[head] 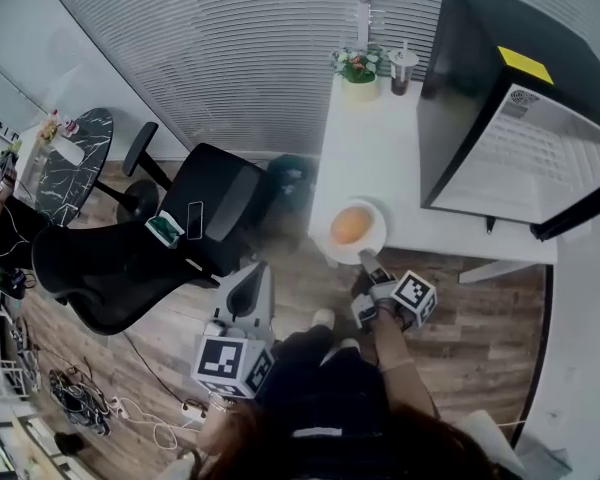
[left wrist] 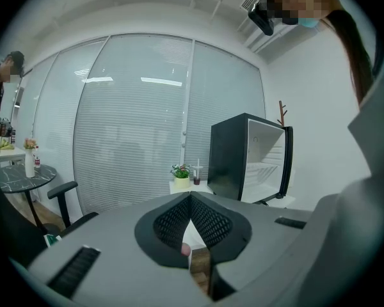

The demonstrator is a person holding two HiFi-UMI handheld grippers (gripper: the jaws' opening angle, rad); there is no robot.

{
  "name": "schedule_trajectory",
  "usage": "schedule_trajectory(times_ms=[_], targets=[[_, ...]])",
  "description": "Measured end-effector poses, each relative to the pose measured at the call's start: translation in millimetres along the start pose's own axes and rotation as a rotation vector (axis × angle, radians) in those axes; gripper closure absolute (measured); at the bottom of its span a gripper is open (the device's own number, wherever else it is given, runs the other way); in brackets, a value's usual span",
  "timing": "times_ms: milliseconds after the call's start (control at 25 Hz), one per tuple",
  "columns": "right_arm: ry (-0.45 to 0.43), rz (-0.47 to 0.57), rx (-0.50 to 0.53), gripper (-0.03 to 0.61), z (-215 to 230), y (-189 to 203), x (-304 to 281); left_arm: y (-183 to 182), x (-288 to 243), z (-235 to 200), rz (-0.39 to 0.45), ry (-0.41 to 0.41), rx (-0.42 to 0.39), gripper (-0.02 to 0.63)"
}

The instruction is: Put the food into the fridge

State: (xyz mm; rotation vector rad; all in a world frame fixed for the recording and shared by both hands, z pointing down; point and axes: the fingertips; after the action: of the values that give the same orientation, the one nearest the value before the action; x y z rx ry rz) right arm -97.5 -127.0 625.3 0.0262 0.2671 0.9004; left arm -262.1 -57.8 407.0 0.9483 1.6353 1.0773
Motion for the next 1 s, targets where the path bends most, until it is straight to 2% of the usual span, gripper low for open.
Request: schedule_trajectory(times_ms=[280,680,1000], targets=[[-0.013,-0.042,0.019,0.566,-11.1,0.2,17.9,1.6,9.4,20.5,0.023,-0.003,0.015,0.609],[-0.054,-0.058,0.032,0.566,-21.7,-10.7,41.5,7.8,23.2,46.7,0.044,-0.022,0.034,0.609],[-0.071,-0.055,0.047,0.566,-23.3,-20.9,64.9,15.4,30.0,72.5,0.064,-0.003,0.033,0.609]])
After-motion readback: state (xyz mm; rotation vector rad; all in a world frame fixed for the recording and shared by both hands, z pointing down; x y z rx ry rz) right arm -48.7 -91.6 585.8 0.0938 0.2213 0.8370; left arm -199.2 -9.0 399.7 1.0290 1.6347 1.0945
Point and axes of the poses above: the fingertips, and each gripper's own axes: x backward along the fingers, z to its right, y out of its underside, and after that the axes turned 7 degrees about x, right-handed
